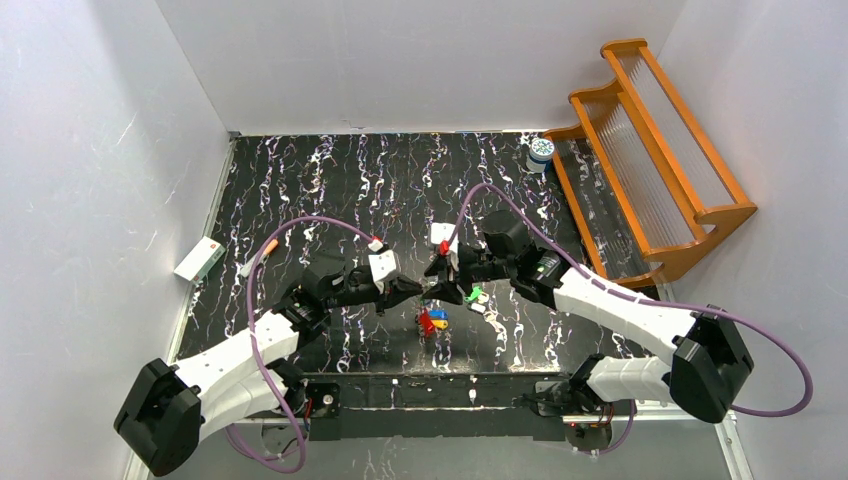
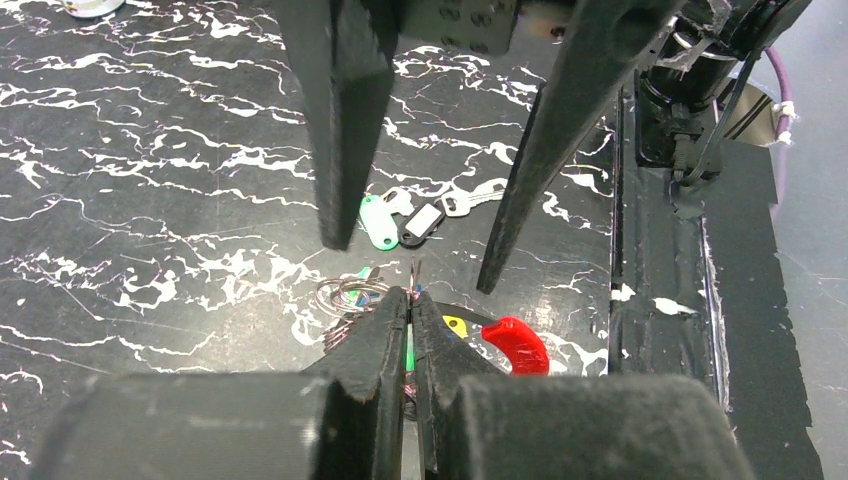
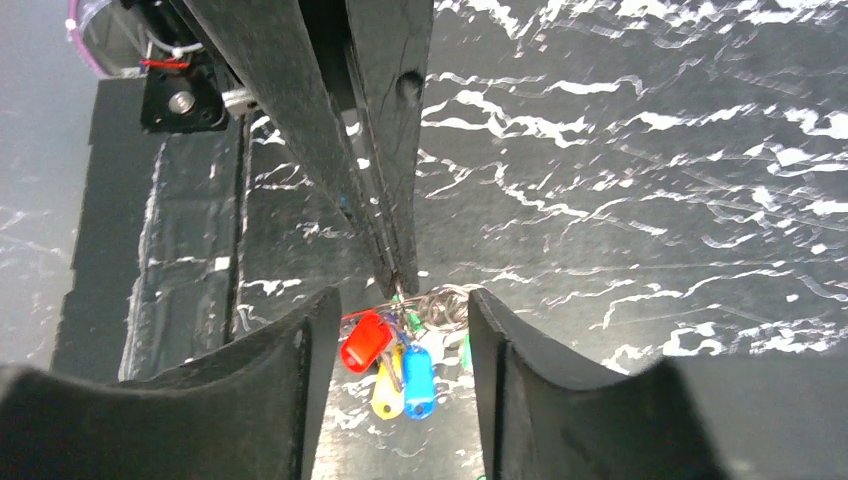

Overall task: Put the keys on the keyring
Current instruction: Pick up the keyring from the center of the board, then pick up the key from the center of the board.

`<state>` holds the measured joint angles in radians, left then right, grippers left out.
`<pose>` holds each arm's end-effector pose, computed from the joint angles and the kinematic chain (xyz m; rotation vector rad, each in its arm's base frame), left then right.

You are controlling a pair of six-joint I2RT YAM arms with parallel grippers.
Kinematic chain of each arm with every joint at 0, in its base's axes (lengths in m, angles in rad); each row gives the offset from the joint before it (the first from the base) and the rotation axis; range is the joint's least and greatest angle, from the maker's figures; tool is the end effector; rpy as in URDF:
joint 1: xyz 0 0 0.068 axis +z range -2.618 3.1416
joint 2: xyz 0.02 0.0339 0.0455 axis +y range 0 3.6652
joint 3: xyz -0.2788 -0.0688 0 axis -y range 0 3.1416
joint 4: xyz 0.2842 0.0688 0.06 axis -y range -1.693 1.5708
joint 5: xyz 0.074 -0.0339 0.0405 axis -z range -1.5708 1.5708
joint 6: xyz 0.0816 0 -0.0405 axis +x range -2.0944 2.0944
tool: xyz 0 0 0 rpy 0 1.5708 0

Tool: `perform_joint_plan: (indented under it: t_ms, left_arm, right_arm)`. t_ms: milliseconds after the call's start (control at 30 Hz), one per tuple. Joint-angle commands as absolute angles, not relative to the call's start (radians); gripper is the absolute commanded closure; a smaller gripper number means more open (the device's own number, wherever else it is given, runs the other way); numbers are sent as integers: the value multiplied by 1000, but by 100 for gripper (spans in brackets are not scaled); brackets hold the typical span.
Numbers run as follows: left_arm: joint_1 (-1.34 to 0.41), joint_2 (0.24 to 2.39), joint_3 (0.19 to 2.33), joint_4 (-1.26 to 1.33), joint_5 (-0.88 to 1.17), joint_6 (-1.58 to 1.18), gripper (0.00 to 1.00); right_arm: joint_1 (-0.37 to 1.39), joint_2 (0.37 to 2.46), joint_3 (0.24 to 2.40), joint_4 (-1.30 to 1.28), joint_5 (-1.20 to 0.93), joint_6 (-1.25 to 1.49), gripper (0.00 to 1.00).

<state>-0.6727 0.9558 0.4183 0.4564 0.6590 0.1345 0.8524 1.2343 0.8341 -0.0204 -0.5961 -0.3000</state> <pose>0.1816 -0.2086 0.2360 1.1217 1.3076 -0.9444 0.1908 0.2878 0.2634 -1.4227 1.4591 0.9440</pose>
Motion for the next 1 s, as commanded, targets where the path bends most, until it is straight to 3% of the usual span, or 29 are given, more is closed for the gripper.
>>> perform_joint_plan:
  t_ms: [0,67,167,233,400,733,967]
  left_arm:
    - [-677,919,413,461,652,142,100]
    - [-677,910,411,462,657,137,100]
    - [-678,891,405,462,656,137,100]
    - [-677,870,397,462,663,145,100]
    - [-678,803,390,438,728,241,100]
    - [-678,633,424,155,731,657,100]
    - [-678,592,428,138,694,674,100]
  right_arm:
    - [856,1161,797,137,-546,-264,37]
    - [855,1132,770,186,-532,-245,31]
    - [847,1091,726,272,-449,-173,9]
    - [820,1077,716,299,-436,-132,3]
    - [700,1089,728,308,-539,-13,1]
    - [582,1116,696,366,-626,155,1]
    - [566,1140,683,341,-585,184,1]
